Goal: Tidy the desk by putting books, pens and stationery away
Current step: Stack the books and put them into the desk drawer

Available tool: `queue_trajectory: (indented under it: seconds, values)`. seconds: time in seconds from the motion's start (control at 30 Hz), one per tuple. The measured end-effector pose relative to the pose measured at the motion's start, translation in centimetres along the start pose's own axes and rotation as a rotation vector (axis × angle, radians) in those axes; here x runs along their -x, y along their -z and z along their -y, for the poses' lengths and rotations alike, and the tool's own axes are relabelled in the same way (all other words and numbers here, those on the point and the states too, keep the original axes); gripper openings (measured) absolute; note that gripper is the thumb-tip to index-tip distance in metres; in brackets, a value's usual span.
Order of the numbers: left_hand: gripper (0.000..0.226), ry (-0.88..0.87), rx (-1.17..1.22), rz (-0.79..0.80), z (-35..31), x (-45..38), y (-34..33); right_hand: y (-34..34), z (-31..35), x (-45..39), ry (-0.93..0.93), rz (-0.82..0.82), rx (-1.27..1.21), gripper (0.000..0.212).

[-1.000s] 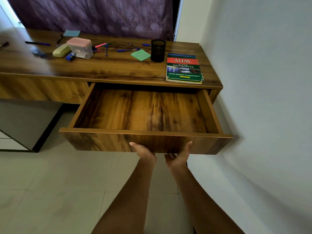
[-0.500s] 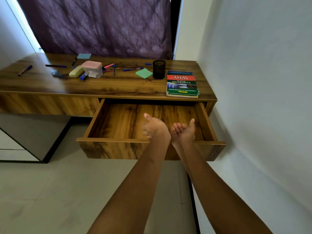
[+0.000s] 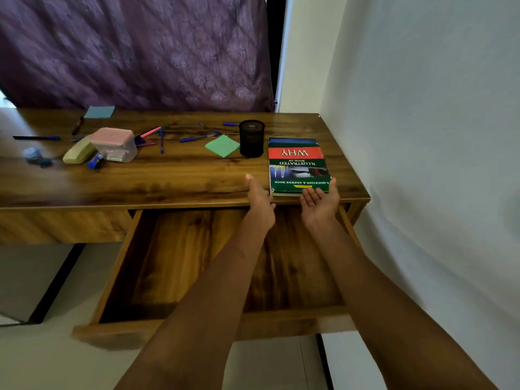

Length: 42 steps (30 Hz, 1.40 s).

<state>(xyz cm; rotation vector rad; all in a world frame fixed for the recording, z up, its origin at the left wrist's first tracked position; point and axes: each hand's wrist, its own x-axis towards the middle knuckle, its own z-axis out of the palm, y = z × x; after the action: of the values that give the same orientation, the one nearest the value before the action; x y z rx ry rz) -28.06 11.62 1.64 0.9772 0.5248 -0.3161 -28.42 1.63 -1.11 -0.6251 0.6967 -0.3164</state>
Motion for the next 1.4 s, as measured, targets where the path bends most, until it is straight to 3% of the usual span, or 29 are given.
queue_trajectory:
  seconds: [0.13, 0.2, 0.23, 0.3, 0.4, 0.47, 0.57, 0.67, 0.73, 0.8, 0.97, 1.17, 1.27, 1.4]
  values:
    - [0.072, -0.03, -0.15, 0.062, -0.9, -5.4, -2.3, -2.3, 1.6, -4.8, 0.034, -0.03, 0.049, 0.063]
    - [0.074, -0.054, -0.331, 0.03, -0.9, -8.7, -3.5, -3.4, 2.4, -7.3, 0.066, -0.072, 0.148, 0.055]
    - [0.065, -0.087, -0.459, 0.016, -0.8, -10.2, -4.1, -3.9, 2.7, -8.4, 0.085, -0.1, 0.223, 0.048]
    - [0.037, -0.168, -0.685, -0.042, -0.7, -13.1, -4.8, -4.3, 2.5, -11.0, 0.169, -0.176, 0.481, 0.04]
    - [0.02, -0.16, -0.861, -0.082, -0.5, -16.5, -6.1, -3.9, 1.9, -17.2, 0.335, -0.297, 1.065, 0.047]
    - [0.02, -0.145, -0.991, -0.116, -0.7, -17.7, -7.1, -2.8, 0.9, -23.1, 0.324, -0.326, 1.282, 0.054]
    - [0.041, -0.114, -1.139, -0.185, -1.2, -19.0, -8.2, -2.5, 0.0, -27.3, 0.274, -0.366, 1.41, 0.046]
    - [0.045, -0.068, -1.005, -0.283, -1.0, -20.7, -8.4, -4.3, 1.9, -23.4, 0.27, -0.375, 1.439, 0.025]
    - [0.044, -0.054, -0.827, -0.406, -0.7, -22.5, -8.2, -5.4, 3.3, -21.1, 0.23, -0.338, 1.44, 0.023]
    - [0.042, -0.037, -0.702, -0.329, -1.0, -23.8, -7.9, -5.7, 4.3, -20.4, 0.196, -0.271, 1.399, 0.025]
    - [0.021, 0.045, -0.743, -0.029, -3.4, -20.8, -6.9, -5.2, 4.6, -20.2, 0.102, -0.21, 1.188, 0.03]
    - [0.028, 0.052, -0.832, 0.064, -3.9, -19.2, -3.4, -4.1, 3.4, -18.7, -0.011, -0.16, 1.077, 0.041]
    - [0.029, 0.07, -0.812, 0.124, -4.5, -16.9, -0.9, -4.2, 3.2, -15.4, -0.104, -0.081, 0.994, 0.035]
    - [0.015, 0.09, -0.729, 0.195, -6.1, -12.5, 2.7, -3.2, 2.5, -9.5, -0.168, -0.007, 0.942, 0.02]
